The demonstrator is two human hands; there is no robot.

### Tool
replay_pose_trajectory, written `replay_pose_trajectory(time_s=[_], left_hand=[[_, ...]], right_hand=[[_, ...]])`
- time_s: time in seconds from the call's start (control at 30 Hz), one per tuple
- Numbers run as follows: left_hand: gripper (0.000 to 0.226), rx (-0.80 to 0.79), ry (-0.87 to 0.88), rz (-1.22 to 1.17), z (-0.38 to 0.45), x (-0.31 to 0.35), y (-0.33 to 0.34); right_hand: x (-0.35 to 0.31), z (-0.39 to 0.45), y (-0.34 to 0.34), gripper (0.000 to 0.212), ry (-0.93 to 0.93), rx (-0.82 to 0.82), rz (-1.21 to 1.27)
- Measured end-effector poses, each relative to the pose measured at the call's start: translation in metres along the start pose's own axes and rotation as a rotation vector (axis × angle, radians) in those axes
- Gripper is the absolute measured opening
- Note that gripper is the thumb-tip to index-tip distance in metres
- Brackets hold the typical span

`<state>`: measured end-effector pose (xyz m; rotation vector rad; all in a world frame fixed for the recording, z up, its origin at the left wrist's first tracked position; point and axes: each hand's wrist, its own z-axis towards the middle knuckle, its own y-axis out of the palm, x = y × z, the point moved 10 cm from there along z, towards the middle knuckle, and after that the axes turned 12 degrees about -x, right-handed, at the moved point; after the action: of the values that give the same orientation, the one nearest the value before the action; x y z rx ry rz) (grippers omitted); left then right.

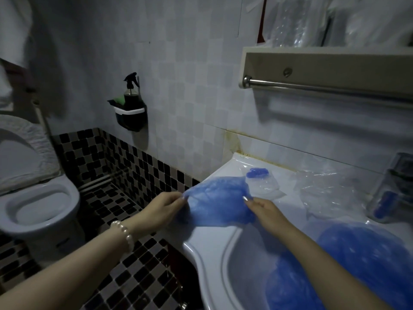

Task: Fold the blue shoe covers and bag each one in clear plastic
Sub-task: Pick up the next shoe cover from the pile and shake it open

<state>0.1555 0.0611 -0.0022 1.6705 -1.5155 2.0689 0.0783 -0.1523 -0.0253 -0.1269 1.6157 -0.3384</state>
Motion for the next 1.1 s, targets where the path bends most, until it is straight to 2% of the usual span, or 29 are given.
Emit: replay_pose_trajectory(time_s=[0.1, 0.27, 0.37, 0.53, 0.7, 0.8, 0.97, 1.03, 1.1], left_hand=[[0.037, 0.138, -0.071, -0.082, 0.016, -0.004, -0.004], [0.056, 0.231, -0.170, 0.175, 0.031, 0.000, 0.002], [0.057, 0.301, -0.164, 0.264, 0.033, 0.003, -0.001], [0.043, 0.369, -0.175, 0.500, 0.033, 0.004, -0.004], [0.036, 0.325, -0.201, 0.569, 0.036, -0.008, -0.004], [0.030, 0.319, -0.197, 0.703, 0.035, -0.003, -0.003], [0.012, 0.322, -0.160, 0.999, 0.026, 0.012, -0.002], [0.014, 0.388, -0.125, 0.964, 0.025, 0.016, -0.008], [0.023, 0.358, -0.096, 0.734, 0.033, 0.016, -0.012]], right_hand=[[-0.002, 0.002, -0.008, 0.026, 0.059, 0.178, -0.004], [0.008, 0.015, -0.009, 0.050, 0.226, 0.246, -0.065], [0.006, 0.012, -0.016, 0.043, 0.225, 0.354, -0.102], [0.001, 0.002, -0.025, 0.029, 0.238, 0.475, -0.328], [0.002, -0.001, -0.024, 0.017, 0.265, 0.453, -0.589], [0.004, 0.000, -0.020, 0.013, 0.271, 0.420, -0.746], [-0.003, 0.003, -0.014, 0.010, 0.230, 0.403, -0.854], [-0.004, 0.003, -0.010, 0.008, 0.214, 0.399, -0.889], [-0.006, 0.003, -0.005, 0.008, 0.190, 0.393, -0.907]])
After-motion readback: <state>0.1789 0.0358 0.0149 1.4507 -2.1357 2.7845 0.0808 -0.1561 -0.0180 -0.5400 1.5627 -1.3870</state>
